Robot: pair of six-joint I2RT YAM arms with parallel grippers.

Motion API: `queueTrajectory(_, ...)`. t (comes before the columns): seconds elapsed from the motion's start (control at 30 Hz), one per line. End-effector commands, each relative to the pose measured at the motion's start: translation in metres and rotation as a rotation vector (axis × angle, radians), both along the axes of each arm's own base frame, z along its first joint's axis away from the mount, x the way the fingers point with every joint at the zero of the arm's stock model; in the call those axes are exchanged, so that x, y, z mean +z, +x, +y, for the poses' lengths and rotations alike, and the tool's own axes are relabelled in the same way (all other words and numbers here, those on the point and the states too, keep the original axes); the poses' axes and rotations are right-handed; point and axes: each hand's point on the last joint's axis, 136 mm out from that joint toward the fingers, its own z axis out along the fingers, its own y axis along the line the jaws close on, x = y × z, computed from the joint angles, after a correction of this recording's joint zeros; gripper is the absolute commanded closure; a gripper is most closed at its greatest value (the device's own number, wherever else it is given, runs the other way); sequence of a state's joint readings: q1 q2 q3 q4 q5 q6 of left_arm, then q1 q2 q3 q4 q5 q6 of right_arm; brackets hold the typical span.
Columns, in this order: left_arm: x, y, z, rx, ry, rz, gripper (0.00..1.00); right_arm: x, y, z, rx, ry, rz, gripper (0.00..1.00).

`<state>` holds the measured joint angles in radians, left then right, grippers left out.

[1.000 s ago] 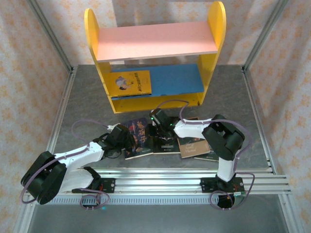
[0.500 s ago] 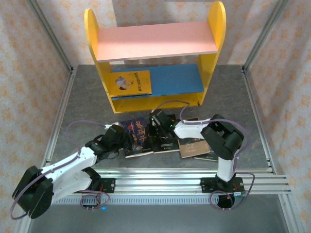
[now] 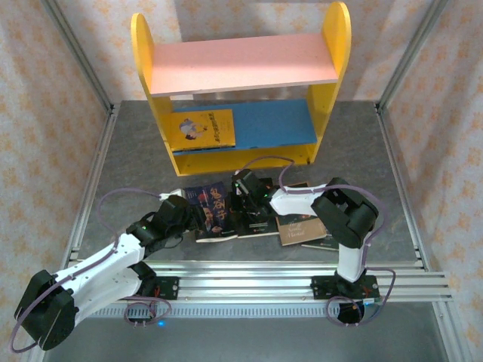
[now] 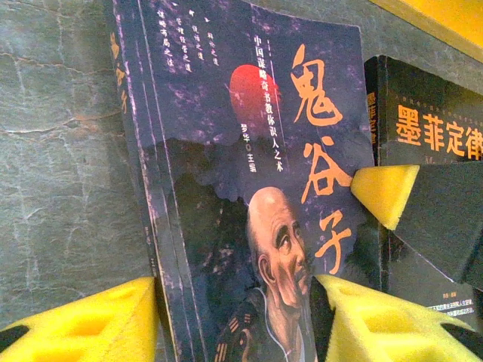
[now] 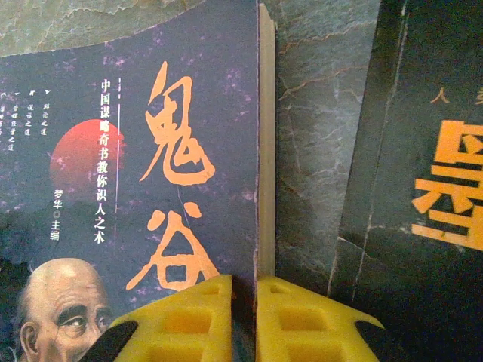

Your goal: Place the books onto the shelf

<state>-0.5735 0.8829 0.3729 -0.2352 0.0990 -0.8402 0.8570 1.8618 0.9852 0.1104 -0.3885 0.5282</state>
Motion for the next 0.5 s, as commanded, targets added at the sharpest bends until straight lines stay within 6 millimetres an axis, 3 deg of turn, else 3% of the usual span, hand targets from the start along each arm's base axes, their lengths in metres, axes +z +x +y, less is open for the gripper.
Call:
queueTrajectory(0.0,0.040,0.013,-0.037,-0.095,-0.182,-0.119,0.51,-0.045,-0.049,0.009,0.110,-0.047,0.136,0.87)
queueTrajectory(0.47,0.054,0.018,-0.047,-0.113,-0.248,-0.164,0.60,-0.048,-0.052,0.013,0.125,-0.047,0.145,0.87)
